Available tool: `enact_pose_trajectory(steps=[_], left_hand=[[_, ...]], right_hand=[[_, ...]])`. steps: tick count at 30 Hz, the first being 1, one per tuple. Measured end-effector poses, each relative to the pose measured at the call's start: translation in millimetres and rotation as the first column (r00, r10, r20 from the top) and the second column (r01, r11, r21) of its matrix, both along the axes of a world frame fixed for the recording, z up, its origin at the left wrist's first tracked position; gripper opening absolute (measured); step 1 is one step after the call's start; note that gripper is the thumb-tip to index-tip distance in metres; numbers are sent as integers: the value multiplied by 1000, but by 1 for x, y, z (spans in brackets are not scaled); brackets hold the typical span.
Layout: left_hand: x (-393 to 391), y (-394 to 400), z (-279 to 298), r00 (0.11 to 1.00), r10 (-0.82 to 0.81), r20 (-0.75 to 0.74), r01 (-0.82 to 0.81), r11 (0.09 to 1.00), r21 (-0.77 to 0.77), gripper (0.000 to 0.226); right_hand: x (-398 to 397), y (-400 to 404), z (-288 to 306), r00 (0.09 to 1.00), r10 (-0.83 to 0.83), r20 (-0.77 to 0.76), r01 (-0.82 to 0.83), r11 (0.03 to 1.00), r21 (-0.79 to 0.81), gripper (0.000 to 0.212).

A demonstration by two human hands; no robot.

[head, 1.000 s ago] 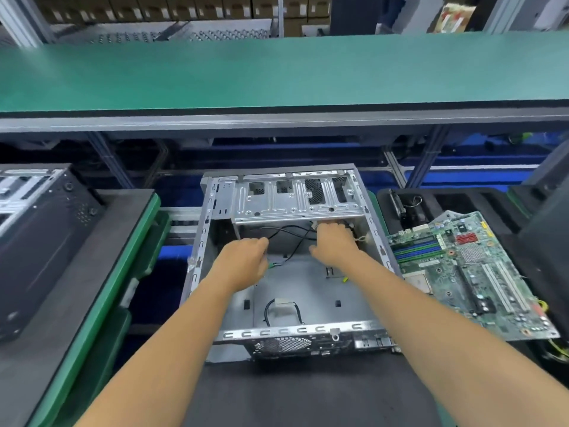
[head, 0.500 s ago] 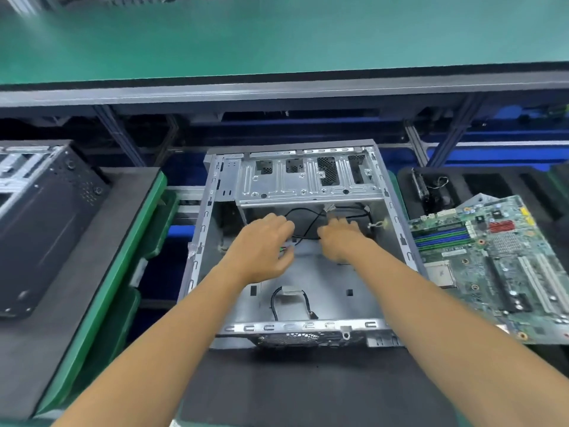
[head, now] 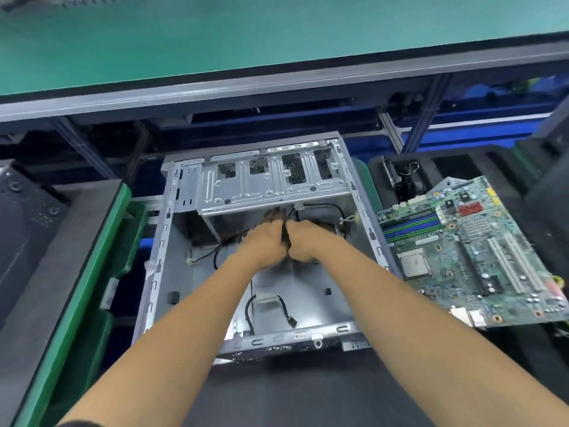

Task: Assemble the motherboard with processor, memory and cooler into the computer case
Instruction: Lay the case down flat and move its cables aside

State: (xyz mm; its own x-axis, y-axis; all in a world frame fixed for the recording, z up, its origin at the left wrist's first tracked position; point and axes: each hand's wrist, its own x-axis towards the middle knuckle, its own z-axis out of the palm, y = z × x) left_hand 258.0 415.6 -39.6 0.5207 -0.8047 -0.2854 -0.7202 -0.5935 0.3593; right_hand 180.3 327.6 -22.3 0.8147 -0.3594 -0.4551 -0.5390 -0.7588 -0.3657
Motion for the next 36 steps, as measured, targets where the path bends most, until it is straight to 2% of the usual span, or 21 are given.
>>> enact_pose_trajectory(steps=[3, 5, 7, 9, 12, 14, 16, 20, 22, 25, 29, 32, 36], left_hand=[[8, 2, -6, 997, 39, -60, -41, 999, -22, 34], [13, 5, -10, 993, 41, -107, -43, 999, -22, 30], [16, 7, -12, 998, -21, -58, 24, 998, 51, 41], [16, 6, -12, 997, -82, 9, 80, 991, 110, 46], [16, 7, -11, 983, -167, 79, 151, 972, 179, 27], [16, 11, -10, 978, -198, 68, 181, 964, 195, 18], [16, 16, -9, 987, -162, 23, 156, 973, 172, 17], [20, 20, -5, 993, -104, -53, 112, 978, 177, 20], [21, 20, -5, 993, -91, -72, 103, 980, 173, 23], [23, 17, -6, 992, -89, -86, 102, 980, 170, 45], [24, 14, -7, 989, -50, -137, 70, 986, 148, 65], [23, 12, -6, 985, -38, -168, 63, 988, 143, 67], [24, 10, -6, 978, -46, -201, 75, 987, 142, 65]], right_hand=[[1, 1, 4, 997, -5, 76, 4, 1000, 14, 42], [4, -2, 8, 986, -52, 156, 66, 994, -90, 32], [7, -7, 8, 979, -113, 168, 145, 970, -195, 25], [8, -11, 4, 980, -179, 84, 195, 948, -250, 29], [8, -16, -7, 973, -223, -52, 193, 921, -338, 44], [7, -18, -11, 965, -228, -127, 167, 914, -369, 44], [6, -18, -13, 948, -254, -193, 177, 921, -347, 44], [3, -15, -16, 907, -367, -206, 297, 905, -304, 64], [1, -14, -15, 901, -384, -203, 315, 899, -303, 68], [4, -14, -11, 880, -434, -192, 377, 885, -272, 65], [3, -14, -8, 825, -528, -202, 482, 843, -239, 76], [2, -13, -9, 870, -419, -259, 355, 898, -258, 52], [3, -11, -9, 899, -355, -255, 315, 931, -185, 30]])
